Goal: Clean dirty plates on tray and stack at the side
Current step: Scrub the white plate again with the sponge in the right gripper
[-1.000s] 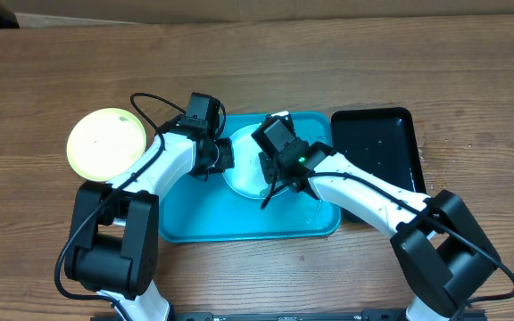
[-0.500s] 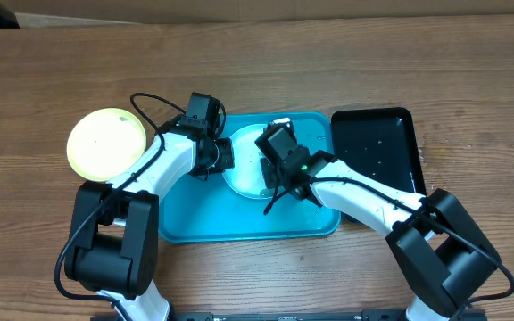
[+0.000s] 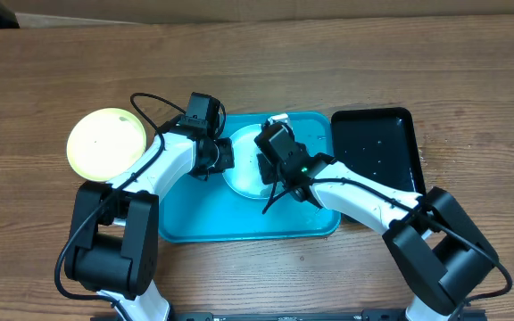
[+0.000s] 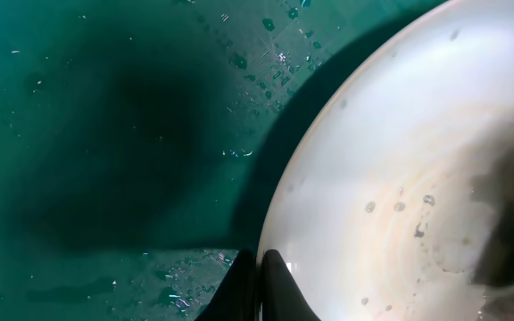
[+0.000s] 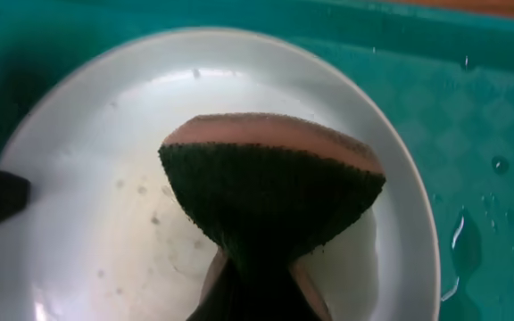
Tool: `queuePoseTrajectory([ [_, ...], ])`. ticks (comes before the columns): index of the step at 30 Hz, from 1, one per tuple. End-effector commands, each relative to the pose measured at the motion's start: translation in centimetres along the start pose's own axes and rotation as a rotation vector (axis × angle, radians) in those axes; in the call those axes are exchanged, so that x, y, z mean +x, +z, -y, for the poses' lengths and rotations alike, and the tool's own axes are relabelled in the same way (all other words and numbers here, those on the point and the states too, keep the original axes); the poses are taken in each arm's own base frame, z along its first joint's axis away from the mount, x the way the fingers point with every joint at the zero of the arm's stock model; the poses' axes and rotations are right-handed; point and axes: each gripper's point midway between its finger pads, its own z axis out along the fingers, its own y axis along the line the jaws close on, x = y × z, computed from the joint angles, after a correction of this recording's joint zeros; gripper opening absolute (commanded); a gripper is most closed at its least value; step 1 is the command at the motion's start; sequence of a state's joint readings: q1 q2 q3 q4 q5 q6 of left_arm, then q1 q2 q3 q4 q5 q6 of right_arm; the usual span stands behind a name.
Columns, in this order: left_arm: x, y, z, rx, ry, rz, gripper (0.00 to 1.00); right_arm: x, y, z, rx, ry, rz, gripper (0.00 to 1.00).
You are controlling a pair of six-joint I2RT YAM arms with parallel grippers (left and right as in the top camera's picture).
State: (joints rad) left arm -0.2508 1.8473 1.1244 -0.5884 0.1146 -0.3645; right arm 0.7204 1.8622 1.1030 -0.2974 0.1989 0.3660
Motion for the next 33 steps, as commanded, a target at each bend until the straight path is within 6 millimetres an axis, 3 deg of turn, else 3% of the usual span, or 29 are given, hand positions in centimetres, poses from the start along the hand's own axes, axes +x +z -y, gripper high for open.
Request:
queuePoseTrajectory([
  [1,0.9,0.2,0.0,0.003,-0.007,-0.022,0.04,-0.5,-0.5,0.4,0.021,0.007,0.002,0.04],
  [5,0.9,0.2,0.0,0.003,-0.007,-0.022,0.04,-1.4,-2.0,0.2,0.019,0.006,0.004,0.04],
  [13,0.9,0.2,0.0,0.004,-0.007,-0.022,0.04,1.9,-0.5,1.4,0.061,-0.017,-0.091,0.04],
  [22,0.9,0.2,0.1,0.009,-0.007,-0.025,0.04,-0.3,-0.1,0.9,0.024,-0.019,-0.009,0.04],
  [33,0.9,0.2,0.1,0.010,-0.007,-0.024,0.04,1.3,0.0,1.5,0.046,-0.027,-0.068,0.04],
])
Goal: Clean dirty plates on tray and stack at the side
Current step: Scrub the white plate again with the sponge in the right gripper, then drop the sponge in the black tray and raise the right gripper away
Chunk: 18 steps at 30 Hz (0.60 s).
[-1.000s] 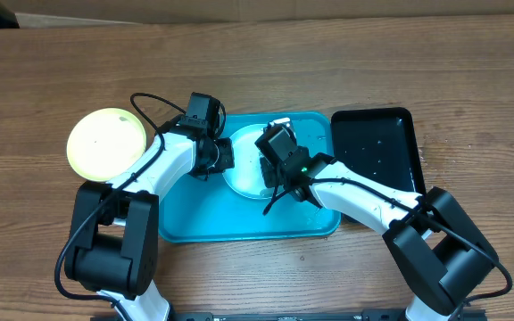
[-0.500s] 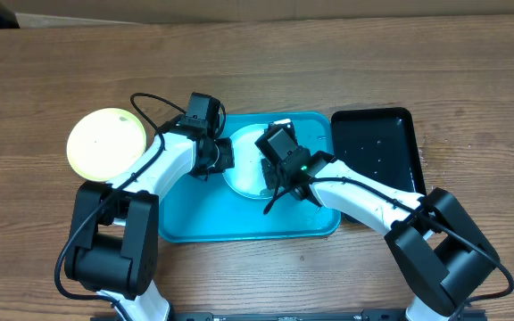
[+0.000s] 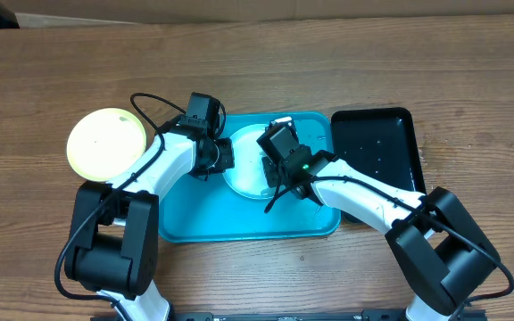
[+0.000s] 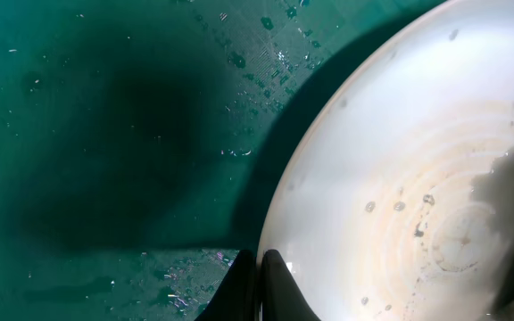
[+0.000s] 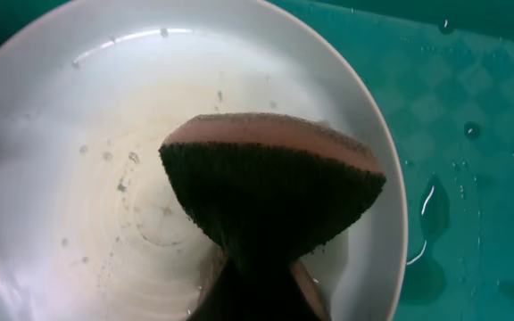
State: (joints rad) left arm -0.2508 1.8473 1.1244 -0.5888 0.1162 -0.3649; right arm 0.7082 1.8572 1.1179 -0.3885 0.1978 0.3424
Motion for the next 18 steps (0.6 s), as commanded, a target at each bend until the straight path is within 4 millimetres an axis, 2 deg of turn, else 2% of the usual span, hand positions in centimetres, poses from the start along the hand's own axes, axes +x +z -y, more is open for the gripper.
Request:
queuePoseTrajectory([
  [1,0.9,0.2,0.1,0.009,-0.007,-0.023,0.04,0.3,0.3,0.4,0.011,-0.001,-0.005,0.04],
  [10,0.9,0.2,0.1,0.008,-0.007,-0.023,0.04,-0.4,1.8,-0.1,0.003,-0.054,0.031,0.04],
  [13,0.9,0.2,0.1,0.008,-0.007,-0.023,0.04,-1.1,2.4,0.5,0.011,-0.040,0.055,0.04],
  [16,0.9,0.2,0.1,0.008,-0.007,-0.023,0.04,-3.0,2.4,1.1,0.005,-0.016,0.118,0.04],
  [18,0.9,0.2,0.1,0.008,-0.007,-0.023,0.04,-5.0,2.2,1.5,-0.008,0.010,0.190,0.04],
])
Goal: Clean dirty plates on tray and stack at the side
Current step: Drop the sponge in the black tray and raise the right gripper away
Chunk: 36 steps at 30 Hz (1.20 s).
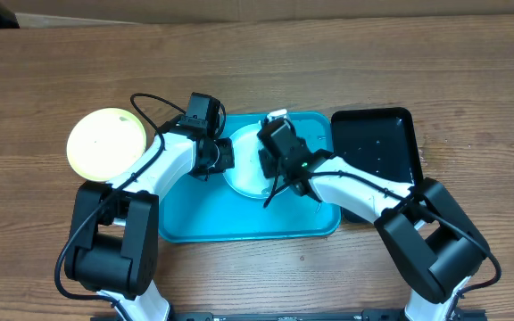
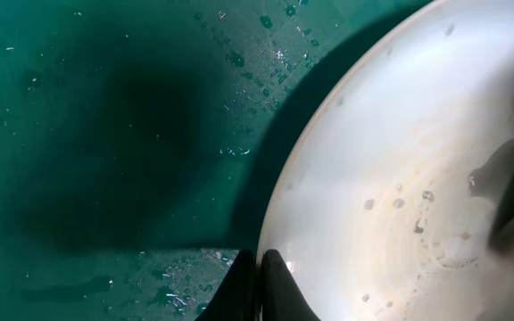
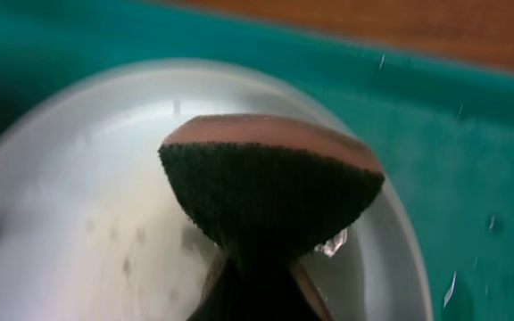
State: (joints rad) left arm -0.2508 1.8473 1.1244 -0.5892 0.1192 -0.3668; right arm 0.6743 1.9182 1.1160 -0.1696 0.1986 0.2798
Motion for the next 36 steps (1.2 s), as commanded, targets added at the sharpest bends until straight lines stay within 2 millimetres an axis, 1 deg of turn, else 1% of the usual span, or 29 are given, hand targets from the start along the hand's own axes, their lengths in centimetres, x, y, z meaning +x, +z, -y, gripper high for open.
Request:
queuePoseTrajectory([
  [1,0.9,0.2,0.1,0.006,-0.005,-0.022,0.04,-2.3,0.5,1.9,0.023,0.029,0.079,0.04],
  [4,0.9,0.2,0.1,0.006,-0.004,-0.022,0.04,-5.2,0.3,2.5,-0.018,0.072,0.169,0.04],
  [7,0.8,0.2,0.1,0.005,-0.004,-0.022,0.04,-7.4,-0.5,2.2,-0.114,0.097,0.192,0.04],
  [9,0.8,0.2,0.1,0.005,-0.004,-0.021,0.04,-8.7,-1.8,2.1,-0.165,0.107,0.201,0.04],
  [11,0.8,0.2,0.1,0.006,-0.004,-0.021,0.04,-9.8,-3.6,2.6,-0.174,0.118,0.215,0.04],
  [13,0.8,0.2,0.1,0.007,-0.004,-0.018,0.04,-10.5,-5.5,3.8,-0.157,0.133,0.219,0.04],
  [14,0.7,0.2,0.1,0.007,-0.004,-0.017,0.04,-10.4,-6.7,5.0,-0.132,0.148,0.208,0.04],
  [15,0.7,0.2,0.1,0.007,-0.004,-0.017,0.04,-10.3,-7.1,5.5,-0.119,0.154,0.202,0.04],
  [18,0.7,0.2,0.1,0.008,-0.004,-0.017,0.04,-8.7,-9.4,9.2,-0.025,0.199,0.127,0.04],
  [20,0.7,0.2,0.1,0.009,-0.004,-0.018,0.04,-6.7,-10.4,12.1,0.050,0.237,0.046,0.04],
  [21,0.8,0.2,0.2,0.012,-0.004,-0.019,0.04,-5.4,-10.6,13.5,0.084,0.259,-0.003,0.04],
  [23,0.8,0.2,0.5,0.027,-0.004,-0.023,0.04,-3.3,-10.7,15.5,0.128,0.297,-0.082,0.04],
  [26,0.8,0.2,0.6,0.033,-0.003,-0.024,0.04,0.5,-10.5,18.8,0.203,0.361,-0.212,0.04],
  [28,0.8,0.2,0.6,0.033,-0.003,-0.024,0.04,2.4,-10.1,20.0,0.225,0.393,-0.267,0.04],
  [30,0.8,0.2,0.6,0.033,-0.003,-0.023,0.05,3.9,-9.5,20.7,0.238,0.410,-0.301,0.04],
  [33,0.7,0.2,0.5,0.031,-0.002,-0.019,0.05,5.3,-8.5,20.9,0.242,0.411,-0.331,0.04],
  [36,0.6,0.2,0.5,0.031,0.006,-0.015,0.05,6.3,-7.8,20.9,0.245,0.412,-0.361,0.04],
])
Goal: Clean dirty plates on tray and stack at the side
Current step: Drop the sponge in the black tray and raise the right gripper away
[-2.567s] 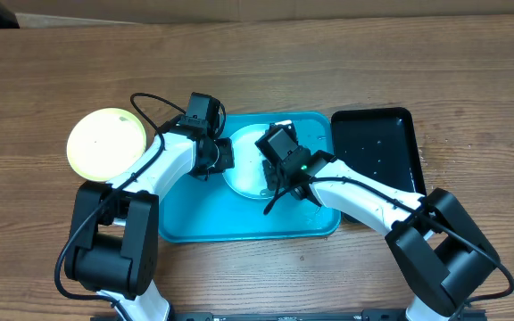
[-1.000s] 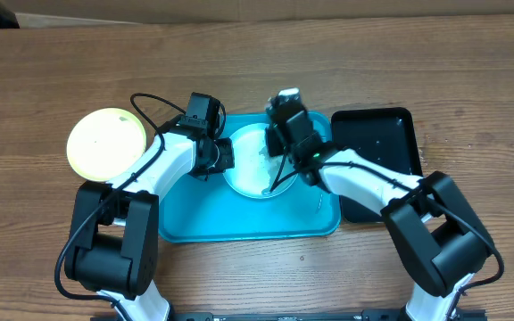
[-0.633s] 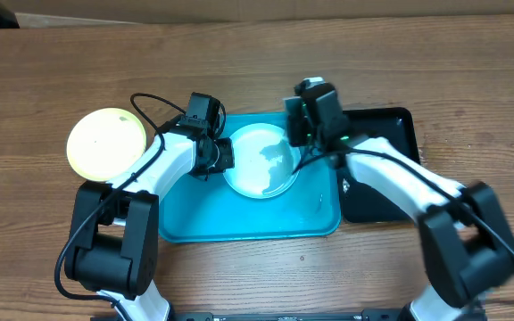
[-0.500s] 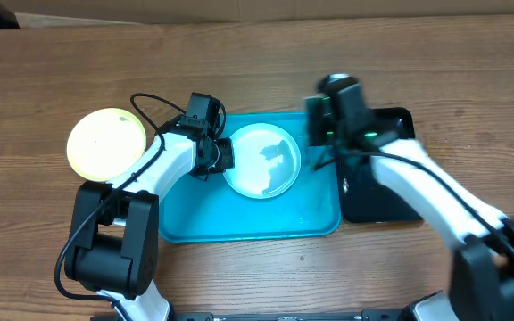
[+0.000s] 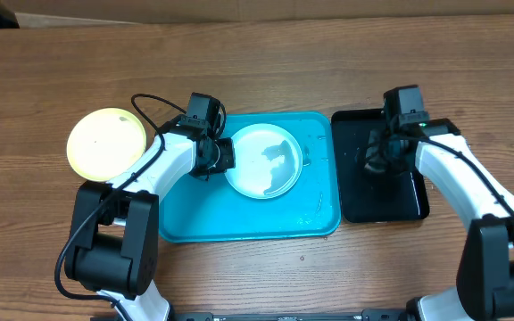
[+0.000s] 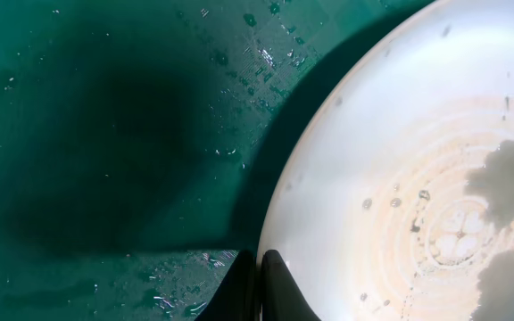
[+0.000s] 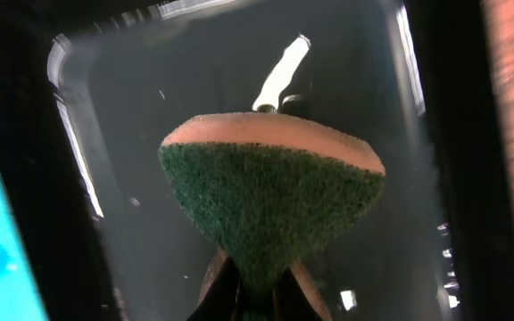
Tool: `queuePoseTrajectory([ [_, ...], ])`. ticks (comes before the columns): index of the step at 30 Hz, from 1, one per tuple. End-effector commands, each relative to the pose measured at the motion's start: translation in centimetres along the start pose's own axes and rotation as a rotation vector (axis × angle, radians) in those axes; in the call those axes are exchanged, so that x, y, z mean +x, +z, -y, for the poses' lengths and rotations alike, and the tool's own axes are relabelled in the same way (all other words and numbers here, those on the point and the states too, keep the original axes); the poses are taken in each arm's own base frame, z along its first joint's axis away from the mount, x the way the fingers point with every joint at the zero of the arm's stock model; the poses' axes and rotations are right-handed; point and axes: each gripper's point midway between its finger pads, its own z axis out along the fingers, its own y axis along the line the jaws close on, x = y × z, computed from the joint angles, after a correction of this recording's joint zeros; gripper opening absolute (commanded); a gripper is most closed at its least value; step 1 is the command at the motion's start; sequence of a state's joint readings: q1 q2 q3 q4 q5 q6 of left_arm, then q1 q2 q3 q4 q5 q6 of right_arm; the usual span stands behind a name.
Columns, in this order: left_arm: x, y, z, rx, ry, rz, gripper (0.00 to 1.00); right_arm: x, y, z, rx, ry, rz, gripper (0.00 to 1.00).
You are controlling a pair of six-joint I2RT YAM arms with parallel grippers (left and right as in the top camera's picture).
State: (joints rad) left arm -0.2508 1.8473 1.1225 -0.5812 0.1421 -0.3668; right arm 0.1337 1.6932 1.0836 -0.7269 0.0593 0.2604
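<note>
A white plate lies on the blue tray, wet, with faint residue rings in its middle. My left gripper is shut on the plate's left rim. My right gripper hangs over the black tray, shut on a green and tan sponge. A yellow-green plate rests on the table at the left.
The wooden table surrounds both trays. Water drops lie on the blue tray's floor. The black tray's wet bottom shows glints of light. Cables run along both arms.
My right gripper, with the sponge, has gone from over the white plate to over the black tray at the right. The plate lies uncovered. The left gripper still pinches the rim.
My left gripper pinched the white plate's rim at every moment. My right gripper held the sponge on the plate at shifting spots: centre, then right side, then far edge. Now the sponge is over the black tray and the plate is bare.
</note>
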Motion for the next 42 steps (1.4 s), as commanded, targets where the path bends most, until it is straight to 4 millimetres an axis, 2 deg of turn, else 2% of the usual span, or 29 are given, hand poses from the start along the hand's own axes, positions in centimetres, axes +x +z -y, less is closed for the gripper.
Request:
queuePoseTrajectory([
  [1,0.6,0.2,0.1,0.005,0.005,-0.011,0.05,0.5,1.0,0.1,0.013,-0.012,-0.021,0.04],
  [3,0.6,0.2,0.1,0.004,0.005,-0.011,0.05,0.9,1.3,0.2,0.019,-0.020,-0.038,0.04],
  [8,0.6,0.2,0.0,0.002,0.009,-0.011,0.05,1.3,1.3,0.6,0.029,-0.085,-0.059,0.13],
  [9,0.6,0.2,0.0,0.002,0.009,-0.011,0.05,1.4,1.3,0.7,0.030,-0.093,-0.061,0.17],
  [11,0.6,0.2,0.0,0.002,0.009,-0.011,0.04,1.4,1.3,1.0,0.033,-0.112,-0.066,0.37],
  [15,0.6,0.2,0.0,0.002,0.009,-0.012,0.04,1.2,1.3,2.0,0.075,-0.125,-0.062,0.57],
  [17,0.6,0.2,0.0,0.002,0.009,-0.012,0.05,0.8,1.1,2.2,0.092,-0.126,-0.048,0.64],
  [20,0.7,0.2,0.0,0.000,0.008,-0.016,0.13,-0.6,-0.2,1.8,0.086,-0.117,-0.031,0.67],
  [26,1.2,0.3,0.2,-0.002,0.016,-0.029,0.15,-4.6,-4.2,1.9,0.082,-0.057,0.027,0.69],
  [28,1.4,0.4,0.5,-0.001,0.023,-0.034,0.16,-6.1,-5.4,2.9,0.085,-0.009,0.056,0.69],
  [32,1.6,0.4,0.8,0.000,0.034,-0.037,0.15,-7.7,-6.0,6.1,0.105,0.091,0.090,0.79],
  [33,1.7,0.4,0.9,0.000,0.035,-0.037,0.11,-7.7,-6.0,7.3,0.114,0.118,0.089,0.83],
  [34,1.7,0.4,0.9,0.000,0.036,-0.038,0.08,-7.7,-6.0,8.2,0.122,0.139,0.085,1.00],
  [36,1.7,0.4,0.9,0.000,0.031,-0.039,0.04,-7.7,-6.1,9.8,0.135,0.176,0.084,1.00],
  [38,1.7,0.4,0.9,0.003,0.024,-0.040,0.04,-7.8,-6.2,11.2,0.145,0.211,0.087,1.00],
  [42,1.1,-0.5,0.9,-0.001,0.020,-0.042,0.04,-7.8,-6.2,11.7,0.104,0.247,0.081,1.00],
])
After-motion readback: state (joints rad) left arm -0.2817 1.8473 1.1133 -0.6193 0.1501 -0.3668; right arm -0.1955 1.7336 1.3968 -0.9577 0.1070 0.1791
